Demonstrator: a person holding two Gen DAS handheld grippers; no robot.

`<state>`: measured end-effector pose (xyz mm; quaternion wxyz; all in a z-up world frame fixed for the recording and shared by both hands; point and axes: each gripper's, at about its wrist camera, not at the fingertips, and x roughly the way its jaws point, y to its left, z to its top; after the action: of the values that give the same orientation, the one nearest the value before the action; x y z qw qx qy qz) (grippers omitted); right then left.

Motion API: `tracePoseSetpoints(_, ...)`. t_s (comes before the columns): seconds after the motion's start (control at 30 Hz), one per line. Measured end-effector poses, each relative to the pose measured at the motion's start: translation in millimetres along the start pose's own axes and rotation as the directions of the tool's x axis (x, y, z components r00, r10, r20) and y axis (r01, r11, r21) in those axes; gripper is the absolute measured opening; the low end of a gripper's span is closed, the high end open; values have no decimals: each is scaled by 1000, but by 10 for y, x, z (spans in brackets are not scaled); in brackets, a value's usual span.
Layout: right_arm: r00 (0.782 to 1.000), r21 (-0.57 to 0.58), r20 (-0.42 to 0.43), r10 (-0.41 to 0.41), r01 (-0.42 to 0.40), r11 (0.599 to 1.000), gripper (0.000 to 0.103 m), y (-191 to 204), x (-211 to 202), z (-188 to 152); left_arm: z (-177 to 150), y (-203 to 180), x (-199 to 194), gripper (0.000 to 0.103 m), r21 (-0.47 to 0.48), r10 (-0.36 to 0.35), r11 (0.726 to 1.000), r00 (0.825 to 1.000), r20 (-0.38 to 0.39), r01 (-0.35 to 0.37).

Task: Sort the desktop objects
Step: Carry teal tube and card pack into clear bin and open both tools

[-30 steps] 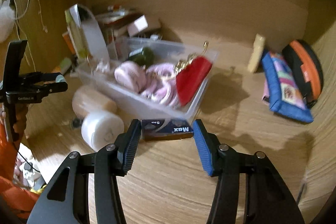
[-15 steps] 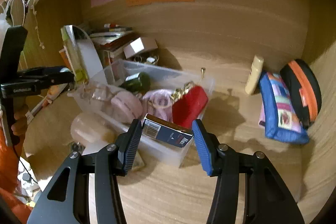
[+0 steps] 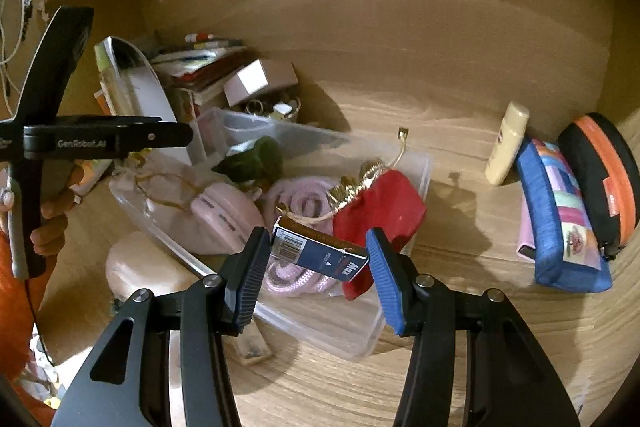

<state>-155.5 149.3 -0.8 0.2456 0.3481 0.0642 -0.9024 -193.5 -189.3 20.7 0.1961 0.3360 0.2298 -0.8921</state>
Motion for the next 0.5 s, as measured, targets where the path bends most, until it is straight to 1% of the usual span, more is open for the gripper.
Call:
tracePoseSetpoints(0.07,1000,2,-12,4,-4,1000,47,-9,35,-6,-4,-23,71,73,0,0,1000,1000,-13,0)
tracePoseSetpoints(0.13,1000,3,-22,9,-9,1000,47,-15,64,-11,-11,-57,108,73,-2,-16,1000,999,-34,16)
tracePoseSetpoints(0.27,1000,-13,-28,3,-3,1000,47,-3,84,-18,-30,-169,105,73,14,-27,1000,998,-48,28)
tracePoseSetpoints(0.37,999,-26,-37,9,-10,1000,47,22,99,-23,-50,-234,93,73,21,-15,1000,998,-60,17)
tracePoseSetpoints(0.5,999,-34,-41,-7,6,999,48,39,91,-19,-83,-304,90,74,35,-8,999,997,-78,11)
